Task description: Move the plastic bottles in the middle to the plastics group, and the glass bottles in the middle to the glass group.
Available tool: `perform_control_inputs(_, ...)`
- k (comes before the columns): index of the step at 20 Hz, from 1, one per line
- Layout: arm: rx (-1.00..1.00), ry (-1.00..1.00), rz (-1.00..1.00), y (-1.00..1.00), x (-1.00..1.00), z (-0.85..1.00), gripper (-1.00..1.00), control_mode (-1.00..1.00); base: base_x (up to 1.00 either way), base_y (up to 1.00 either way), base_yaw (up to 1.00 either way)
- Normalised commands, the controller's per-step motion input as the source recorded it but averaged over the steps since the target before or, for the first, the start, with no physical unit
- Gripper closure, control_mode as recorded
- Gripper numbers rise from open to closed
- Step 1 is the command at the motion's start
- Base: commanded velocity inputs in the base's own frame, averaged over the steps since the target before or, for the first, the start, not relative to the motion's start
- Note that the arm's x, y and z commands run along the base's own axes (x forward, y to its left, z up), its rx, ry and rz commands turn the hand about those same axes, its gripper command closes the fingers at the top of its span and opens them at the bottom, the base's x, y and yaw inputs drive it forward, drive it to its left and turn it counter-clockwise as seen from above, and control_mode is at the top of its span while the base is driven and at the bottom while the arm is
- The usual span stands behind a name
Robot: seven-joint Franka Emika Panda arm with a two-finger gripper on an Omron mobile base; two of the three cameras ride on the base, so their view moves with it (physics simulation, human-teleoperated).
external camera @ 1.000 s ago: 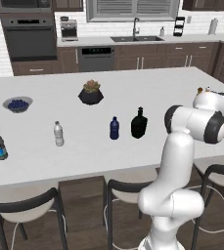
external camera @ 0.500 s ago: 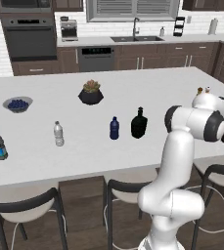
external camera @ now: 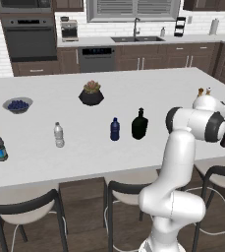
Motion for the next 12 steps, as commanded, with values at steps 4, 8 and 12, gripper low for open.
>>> perform_control_inputs(4,0.00,-0.01,-0.02,-0.19,0.33,0.02,1.00,-1.00,0.00,0.00,0.00)
perform_control_inputs(8,0.00,0.00,-0.03,-0.20,0.38,0.01,1.00,-1.00,0.00,0.00,0.00)
perform_control_inputs(12,0.00,0.00,-0.01,-0.12,0.23,0.00,1.00,-1.00,0.00,0.00,0.00)
